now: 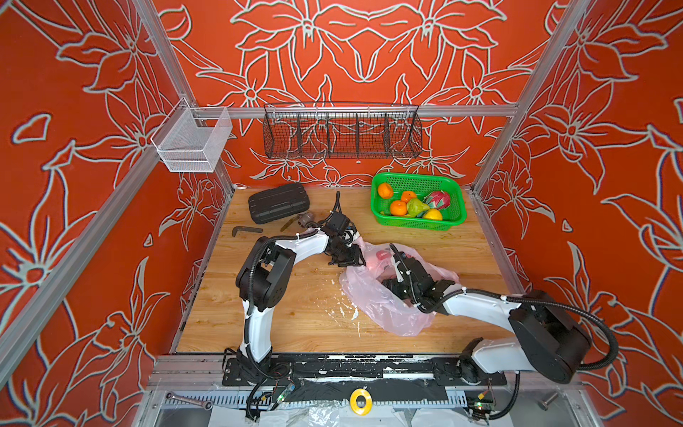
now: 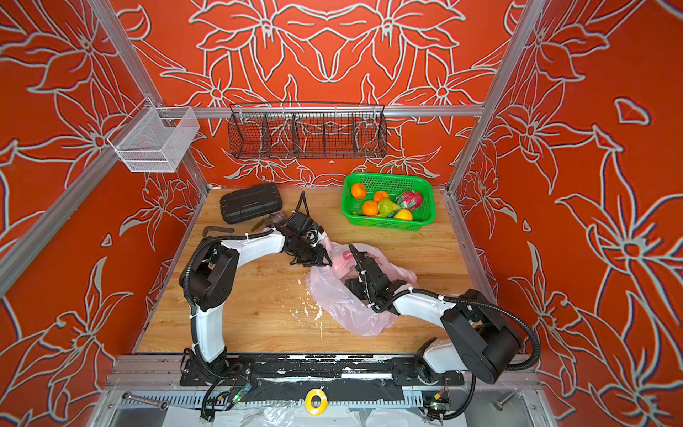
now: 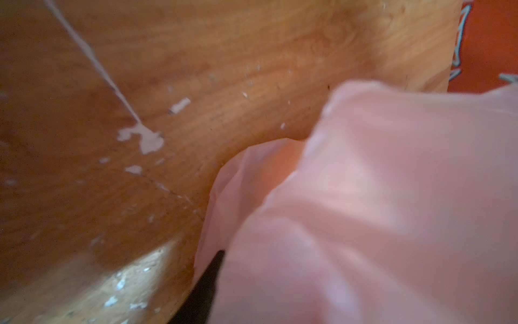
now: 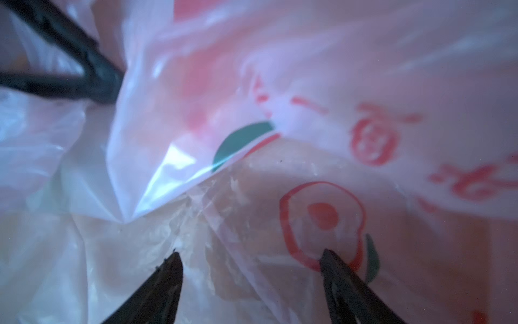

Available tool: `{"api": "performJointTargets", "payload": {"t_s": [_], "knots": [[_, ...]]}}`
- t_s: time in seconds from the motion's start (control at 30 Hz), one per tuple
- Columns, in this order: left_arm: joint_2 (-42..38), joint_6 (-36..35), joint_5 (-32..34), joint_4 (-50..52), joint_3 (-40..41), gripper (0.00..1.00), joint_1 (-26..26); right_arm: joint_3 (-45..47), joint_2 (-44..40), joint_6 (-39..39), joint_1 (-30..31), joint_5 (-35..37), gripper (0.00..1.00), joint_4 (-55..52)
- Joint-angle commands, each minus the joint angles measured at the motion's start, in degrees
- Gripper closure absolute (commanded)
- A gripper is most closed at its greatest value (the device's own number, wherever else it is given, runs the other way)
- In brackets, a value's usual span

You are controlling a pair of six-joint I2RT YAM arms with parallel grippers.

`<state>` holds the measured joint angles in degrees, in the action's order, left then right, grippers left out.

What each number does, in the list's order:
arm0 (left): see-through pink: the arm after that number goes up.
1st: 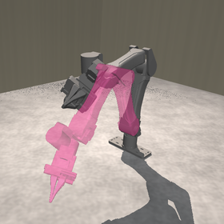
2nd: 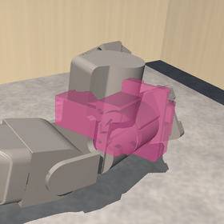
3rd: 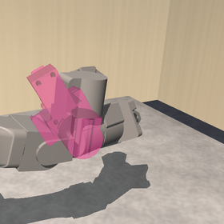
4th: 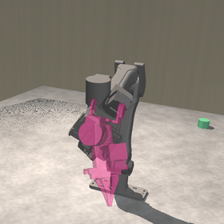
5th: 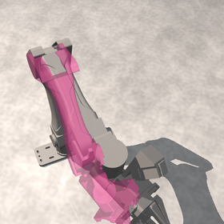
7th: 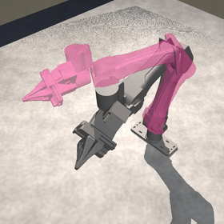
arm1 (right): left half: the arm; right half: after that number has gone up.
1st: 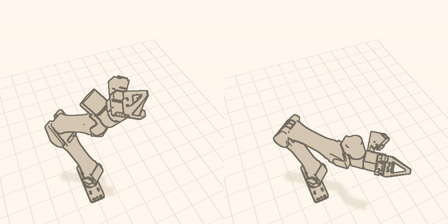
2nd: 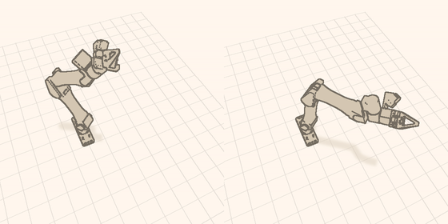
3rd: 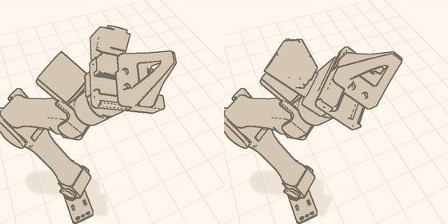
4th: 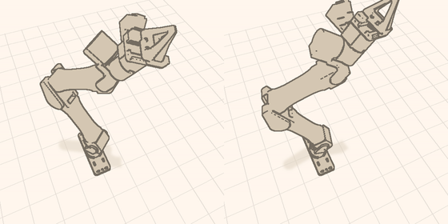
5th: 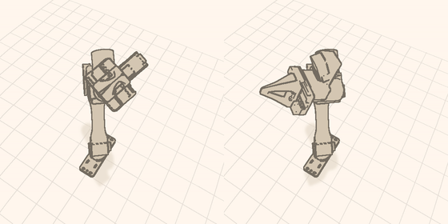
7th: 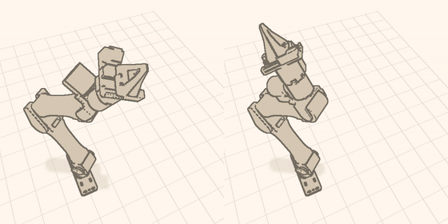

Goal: Untie the knot of the plastic bag and take out the fruit
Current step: Pick up the fruit from the plastic bag.

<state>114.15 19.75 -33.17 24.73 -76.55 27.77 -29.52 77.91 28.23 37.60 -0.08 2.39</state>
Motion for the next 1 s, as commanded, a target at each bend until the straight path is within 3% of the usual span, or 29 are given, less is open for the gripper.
{"api": "performJointTargets", "payload": {"t_s": [0.0,0.1,0.27,0.47,0.53,0.67,0.97], "knots": [[-0.9,1.4,1.4,-3.3,4.0,0.78,0.6,2.1,-2.6,-0.2,0.2,4.8,0.19,-1.6],[-2.7,4.1,1.3,-8.0,9.0,0.85,0.7,4.6,-5.2,-1.6,0.2,4.8,0.18,2.5],[-6.9,5.6,1.9,-12.5,13.8,0.87,0.6,5.2,-6.7,-6.6,0.3,4.7,0.21,7.1],[-5.9,4.4,2.3,-9.2,10.1,0.89,0.8,5.6,-3.0,-19.4,0.4,6.6,0.27,15.1],[-5.1,4.0,2.4,-8.8,9.0,0.91,0.8,5.0,-1.8,-22.4,0.4,4.0,0.26,17.1],[-2.6,3.5,0.4,-7.4,6.1,0.95,0.9,4.0,1.4,-23.9,0.5,0.1,0.23,21.1],[0.6,2.0,-3.7,-1.4,0.0,0.96,1.0,-1.4,10.0,-26.2,0.6,6.3,0.13,31.0]]}}
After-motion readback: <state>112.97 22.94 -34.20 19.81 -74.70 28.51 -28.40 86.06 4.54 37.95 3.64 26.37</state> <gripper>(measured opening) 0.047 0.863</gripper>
